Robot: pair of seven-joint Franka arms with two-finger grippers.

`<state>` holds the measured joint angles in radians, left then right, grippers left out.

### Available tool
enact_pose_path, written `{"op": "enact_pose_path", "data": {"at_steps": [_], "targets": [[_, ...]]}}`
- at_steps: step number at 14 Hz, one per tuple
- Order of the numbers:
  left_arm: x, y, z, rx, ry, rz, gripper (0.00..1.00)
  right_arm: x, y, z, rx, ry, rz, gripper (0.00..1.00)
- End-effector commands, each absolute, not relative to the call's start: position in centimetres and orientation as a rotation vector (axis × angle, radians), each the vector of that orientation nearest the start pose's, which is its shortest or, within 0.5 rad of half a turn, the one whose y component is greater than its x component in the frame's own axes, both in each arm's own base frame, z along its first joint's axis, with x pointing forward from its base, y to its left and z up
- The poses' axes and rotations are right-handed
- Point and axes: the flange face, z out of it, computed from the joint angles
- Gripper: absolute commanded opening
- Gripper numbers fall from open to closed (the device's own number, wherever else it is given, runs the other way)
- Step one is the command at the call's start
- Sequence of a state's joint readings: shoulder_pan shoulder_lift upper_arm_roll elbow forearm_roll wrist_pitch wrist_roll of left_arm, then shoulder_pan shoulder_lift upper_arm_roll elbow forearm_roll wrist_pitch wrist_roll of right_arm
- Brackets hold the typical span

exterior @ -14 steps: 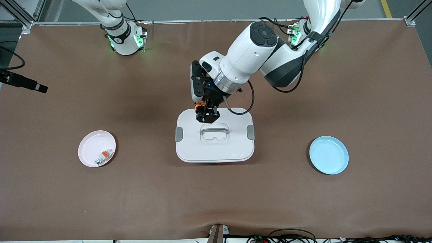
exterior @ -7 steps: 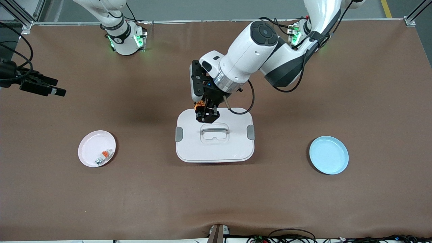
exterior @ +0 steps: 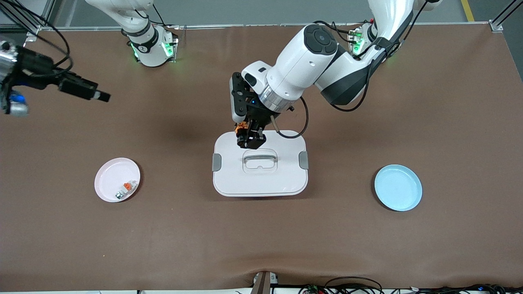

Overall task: Transfer orange switch to right arm and place
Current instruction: 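Hold the switch with the left gripper while the right gripper approaches it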

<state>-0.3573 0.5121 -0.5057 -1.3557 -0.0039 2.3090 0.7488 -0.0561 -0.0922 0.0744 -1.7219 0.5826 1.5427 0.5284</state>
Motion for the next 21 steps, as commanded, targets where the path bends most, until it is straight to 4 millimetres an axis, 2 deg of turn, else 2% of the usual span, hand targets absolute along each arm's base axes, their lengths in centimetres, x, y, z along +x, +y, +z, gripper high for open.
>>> {"op": "enact_pose_path", "data": {"at_steps": [1,3,5,9,11,15,18,20,21], "targets": [[53.6,-49.9,52.5,-2.429,2.224,-0.85,0.0,51.1,12.2,62.8,-2.521,0.502,0.216,1.0],[53.6,-49.9,52.5,-2.429,2.224,-0.85,0.0,51.2,14.9,62.8,-2.535,0.348,0.145,1.0],[53.7,-49.8,52.5,-2.431,2.221,-0.849,0.0,51.3,16.0,62.9,-2.54,0.234,0.076,1.0],[53.7,-49.8,52.5,-2.431,2.221,-0.849,0.0,52.0,18.8,62.6,-2.529,0.157,-0.025,1.0],[53.8,-49.6,52.5,-2.466,2.191,-0.846,0.0,52.8,20.0,61.8,-2.522,0.126,-0.071,1.0],[54.0,-49.5,52.5,-2.476,2.183,-0.847,0.0,54.3,23.5,58.6,-2.474,0.075,-0.07,1.0],[54.7,-48.7,52.5,-2.48,2.169,-0.847,0.0,55.5,24.7,56.1,-2.454,0.07,-0.061,1.0],[54.6,-48.8,52.4,-2.486,2.166,-0.845,0.0,55.9,26.7,54.6,-2.442,0.055,-0.084,1.0],[54.6,-48.8,52.3,-2.487,2.167,-0.843,0.0,56.3,27.0,53.9,-2.442,0.065,-0.093,1.0]]}}
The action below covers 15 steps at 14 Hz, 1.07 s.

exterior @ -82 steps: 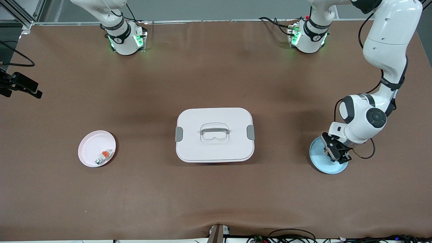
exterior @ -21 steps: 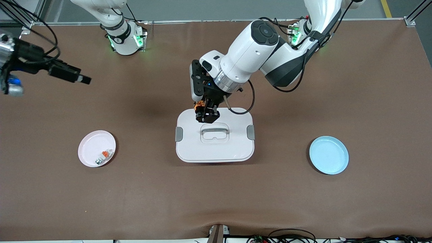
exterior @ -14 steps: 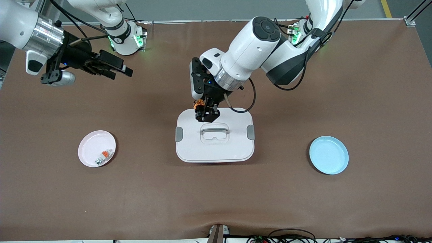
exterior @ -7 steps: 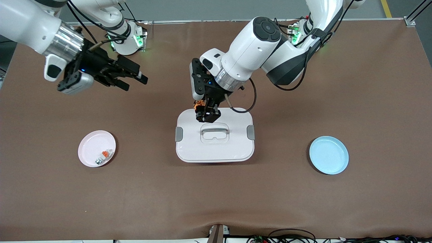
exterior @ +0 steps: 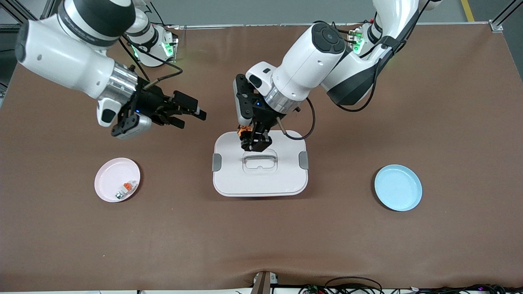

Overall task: Transfer orange switch to right arm and place
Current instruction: 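Hold the switch with the left gripper while the right gripper approaches it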

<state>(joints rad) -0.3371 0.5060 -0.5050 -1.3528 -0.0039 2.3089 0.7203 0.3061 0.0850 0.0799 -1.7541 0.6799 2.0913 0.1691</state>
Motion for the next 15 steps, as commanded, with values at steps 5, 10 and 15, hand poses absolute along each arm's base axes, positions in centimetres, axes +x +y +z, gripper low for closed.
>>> {"op": "enact_pose_path", "data": {"at_steps": [5,10,15], "targets": [[54.7,-48.7,52.3,-2.487,2.165,-0.841,0.0,56.7,29.8,52.6,-2.397,0.09,-0.132,1.0],[54.7,-48.7,52.3,-2.487,2.165,-0.84,0.0,57.0,30.7,52.5,-2.384,0.096,-0.135,1.0],[54.7,-48.7,52.1,-2.491,2.163,-0.838,0.0,57.4,33.5,50.8,-2.346,0.136,-0.179,1.0]]}}
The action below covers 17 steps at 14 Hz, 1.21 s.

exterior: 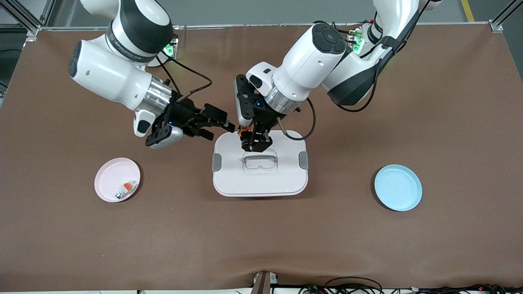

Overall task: Transfer orange switch to right arm and place
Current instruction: 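Hold the switch with the left gripper while the right gripper approaches it, then close the right gripper on the switch's black button end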

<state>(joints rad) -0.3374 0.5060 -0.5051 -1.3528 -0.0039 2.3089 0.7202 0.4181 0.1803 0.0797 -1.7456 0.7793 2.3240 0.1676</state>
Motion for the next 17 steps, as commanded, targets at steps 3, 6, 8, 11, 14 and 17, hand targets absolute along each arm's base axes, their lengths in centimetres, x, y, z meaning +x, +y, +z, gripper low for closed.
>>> {"op": "enact_pose_path", "data": {"at_steps": [3,6,8,11,14,17], "targets": [[54.7,-48.7,52.2,-2.49,2.161,-0.84,0.0,57.7,34.5,50.1,-2.346,0.132,-0.181,1.0],[54.7,-48.7,52.2,-2.49,2.161,-0.84,0.0,57.7,34.6,50.2,-2.345,0.132,-0.183,1.0],[54.7,-48.7,52.2,-2.49,2.161,-0.84,0.0,57.7,34.9,50.1,-2.343,0.132,-0.185,1.0],[54.7,-48.7,52.2,-2.492,2.16,-0.837,0.0,57.5,35.7,49.8,-2.341,0.13,-0.209,1.0],[54.7,-48.7,52.2,-2.49,2.162,-0.837,0.0,57.6,36.3,49.5,-2.344,0.119,-0.204,1.0],[54.7,-48.7,52.2,-2.49,2.161,-0.84,0.0,57.5,36.4,49.5,-2.344,0.117,-0.203,1.0]]}}
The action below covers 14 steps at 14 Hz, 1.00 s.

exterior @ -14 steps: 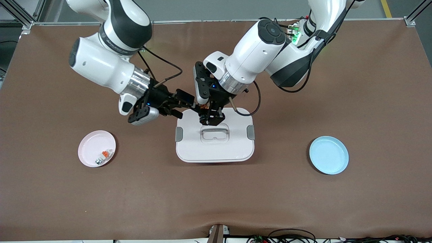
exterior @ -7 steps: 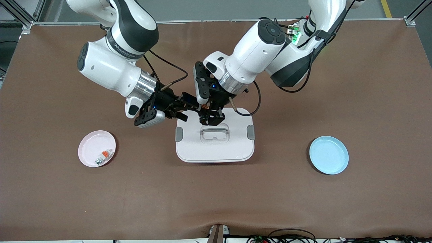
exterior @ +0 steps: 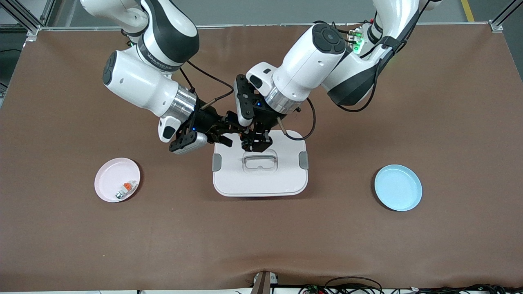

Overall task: Transfer orange switch to right arm and place
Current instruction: 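Close the right gripper on the switch's black button end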

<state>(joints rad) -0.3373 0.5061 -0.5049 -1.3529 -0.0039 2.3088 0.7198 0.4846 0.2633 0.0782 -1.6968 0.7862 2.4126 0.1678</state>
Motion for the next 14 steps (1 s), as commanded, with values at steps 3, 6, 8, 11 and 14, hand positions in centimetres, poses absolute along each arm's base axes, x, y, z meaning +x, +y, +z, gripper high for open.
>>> {"op": "enact_pose_path", "data": {"at_steps": [3,6,8,11,14], "targets": [[54.7,-48.69,52.15,-2.492,2.16,-0.837,0.0,57.41,36.6,49.46,-2.344,0.114,-0.201,1.0],[54.63,-48.77,52.15,-2.489,2.163,-0.837,0.0,57.52,36.44,49.45,-2.346,0.105,-0.208,0.97],[54.63,-48.77,52.15,-2.487,2.164,-0.837,0.0,57.41,36.53,49.53,-2.347,0.099,-0.207,0.82],[54.63,-48.78,52.15,-2.491,2.163,-0.837,0.0,57.47,36.44,49.53,-2.35,0.093,-0.212,0.6],[54.66,-48.79,52.05,-2.492,2.163,-0.835,0.0,57.46,36.55,49.76,-2.352,0.07,-0.224,0.38]]}}
